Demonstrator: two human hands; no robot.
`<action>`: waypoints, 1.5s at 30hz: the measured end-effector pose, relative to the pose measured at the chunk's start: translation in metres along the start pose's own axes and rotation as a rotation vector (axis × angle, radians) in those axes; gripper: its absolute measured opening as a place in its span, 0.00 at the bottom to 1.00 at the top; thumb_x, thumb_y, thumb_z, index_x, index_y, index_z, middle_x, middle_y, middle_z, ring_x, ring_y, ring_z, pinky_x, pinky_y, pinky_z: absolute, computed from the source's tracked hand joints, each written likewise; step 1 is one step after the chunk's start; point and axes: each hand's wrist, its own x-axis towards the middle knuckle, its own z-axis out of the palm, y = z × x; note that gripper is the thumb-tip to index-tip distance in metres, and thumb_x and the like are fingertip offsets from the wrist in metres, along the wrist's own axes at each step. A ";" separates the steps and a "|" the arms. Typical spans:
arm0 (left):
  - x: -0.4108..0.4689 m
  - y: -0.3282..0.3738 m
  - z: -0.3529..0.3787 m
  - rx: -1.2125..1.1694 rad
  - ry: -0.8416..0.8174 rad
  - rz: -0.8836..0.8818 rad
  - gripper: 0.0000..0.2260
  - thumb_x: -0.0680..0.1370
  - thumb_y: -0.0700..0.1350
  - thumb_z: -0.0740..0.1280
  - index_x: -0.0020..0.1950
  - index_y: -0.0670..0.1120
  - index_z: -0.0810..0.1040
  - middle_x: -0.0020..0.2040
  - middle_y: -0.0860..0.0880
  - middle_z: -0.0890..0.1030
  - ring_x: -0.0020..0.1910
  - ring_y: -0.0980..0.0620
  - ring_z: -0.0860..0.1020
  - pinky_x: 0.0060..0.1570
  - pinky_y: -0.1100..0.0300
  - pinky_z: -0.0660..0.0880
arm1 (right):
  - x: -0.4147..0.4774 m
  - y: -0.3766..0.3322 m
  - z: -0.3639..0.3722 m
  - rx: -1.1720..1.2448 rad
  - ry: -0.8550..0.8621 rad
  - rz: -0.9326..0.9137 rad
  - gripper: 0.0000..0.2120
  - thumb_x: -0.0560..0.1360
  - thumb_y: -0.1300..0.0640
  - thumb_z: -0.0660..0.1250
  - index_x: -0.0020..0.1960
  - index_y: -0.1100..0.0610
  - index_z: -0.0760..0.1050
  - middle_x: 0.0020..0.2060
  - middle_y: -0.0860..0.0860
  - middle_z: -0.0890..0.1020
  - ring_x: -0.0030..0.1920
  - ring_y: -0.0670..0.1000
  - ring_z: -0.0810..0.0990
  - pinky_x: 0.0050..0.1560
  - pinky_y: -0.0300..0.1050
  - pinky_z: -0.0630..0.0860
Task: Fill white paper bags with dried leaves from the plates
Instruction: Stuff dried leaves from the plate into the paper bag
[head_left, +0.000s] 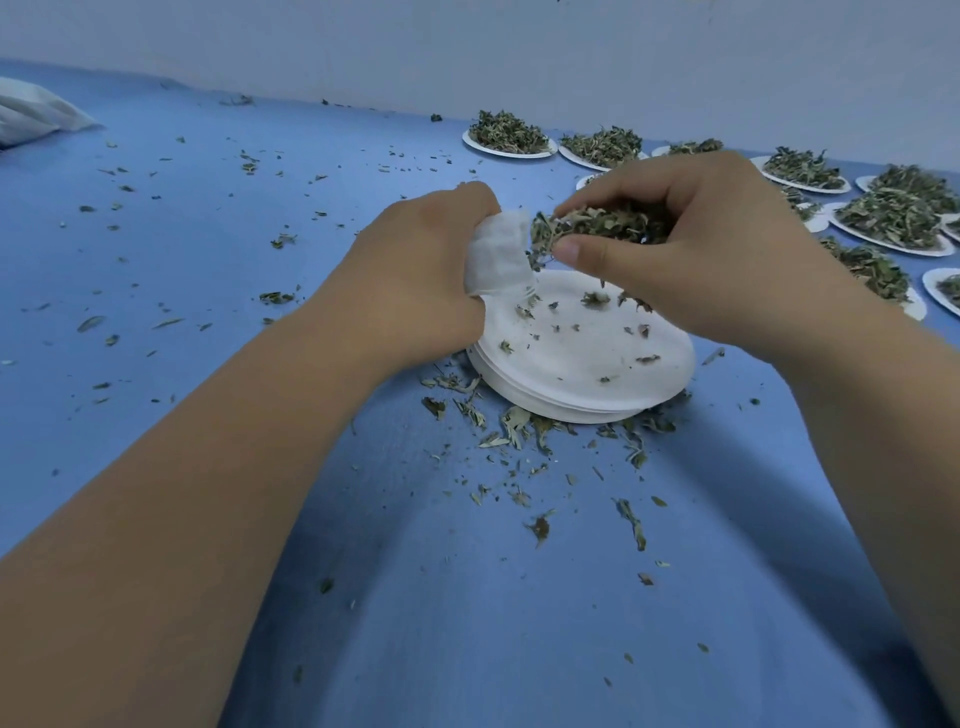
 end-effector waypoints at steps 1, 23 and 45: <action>0.000 0.001 0.000 0.003 0.003 -0.002 0.16 0.67 0.38 0.67 0.53 0.48 0.72 0.41 0.49 0.75 0.40 0.46 0.74 0.37 0.49 0.74 | -0.001 -0.001 0.002 0.011 -0.001 0.007 0.07 0.73 0.48 0.77 0.51 0.43 0.85 0.36 0.43 0.85 0.27 0.44 0.80 0.26 0.36 0.75; -0.002 0.011 0.004 0.042 -0.007 0.095 0.13 0.67 0.41 0.66 0.49 0.48 0.70 0.37 0.50 0.73 0.36 0.48 0.72 0.32 0.52 0.68 | -0.004 -0.002 0.008 0.058 0.061 0.074 0.10 0.70 0.53 0.80 0.50 0.50 0.83 0.38 0.48 0.86 0.30 0.47 0.81 0.26 0.41 0.75; -0.003 0.024 0.016 0.216 0.012 0.131 0.14 0.67 0.42 0.66 0.36 0.54 0.60 0.31 0.54 0.67 0.30 0.56 0.66 0.29 0.59 0.56 | -0.003 0.017 0.024 0.182 0.042 -0.014 0.08 0.71 0.55 0.80 0.40 0.59 0.85 0.26 0.48 0.77 0.25 0.43 0.67 0.27 0.34 0.65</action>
